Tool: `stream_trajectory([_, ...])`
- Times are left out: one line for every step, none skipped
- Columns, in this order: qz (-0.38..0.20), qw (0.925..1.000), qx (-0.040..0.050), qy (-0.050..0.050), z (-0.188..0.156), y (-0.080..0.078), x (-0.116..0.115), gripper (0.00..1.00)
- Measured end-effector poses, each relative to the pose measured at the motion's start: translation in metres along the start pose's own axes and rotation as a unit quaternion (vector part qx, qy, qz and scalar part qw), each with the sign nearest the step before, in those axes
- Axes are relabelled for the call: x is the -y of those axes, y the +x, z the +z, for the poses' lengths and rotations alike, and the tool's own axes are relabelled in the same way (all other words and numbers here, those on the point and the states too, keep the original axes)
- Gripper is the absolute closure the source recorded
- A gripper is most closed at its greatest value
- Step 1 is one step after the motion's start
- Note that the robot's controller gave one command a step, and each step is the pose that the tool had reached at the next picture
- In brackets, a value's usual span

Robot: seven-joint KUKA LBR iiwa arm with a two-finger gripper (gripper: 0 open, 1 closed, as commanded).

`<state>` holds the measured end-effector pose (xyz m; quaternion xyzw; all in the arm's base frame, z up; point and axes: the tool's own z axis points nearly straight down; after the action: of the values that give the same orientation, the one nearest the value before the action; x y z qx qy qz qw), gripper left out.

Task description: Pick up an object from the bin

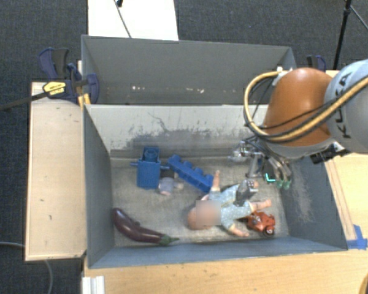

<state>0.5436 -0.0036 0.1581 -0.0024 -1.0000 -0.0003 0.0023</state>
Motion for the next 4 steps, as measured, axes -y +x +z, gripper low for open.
stream_trajectory([0.0, 1.0, 0.0038, 0.0, -0.004, -0.002, 0.0, 0.0])
stream_trajectory([-0.044, 0.999, 0.006, 0.0, 0.053, 0.002, 0.025, 0.0])
stream_trajectory([0.015, 0.9999, 0.0058, -0.001, 0.081, 0.019, 0.037, 0.0])
stream_trajectory([-0.036, 0.9993, 0.0104, 0.001, 0.083, 0.045, 0.024, 0.0])
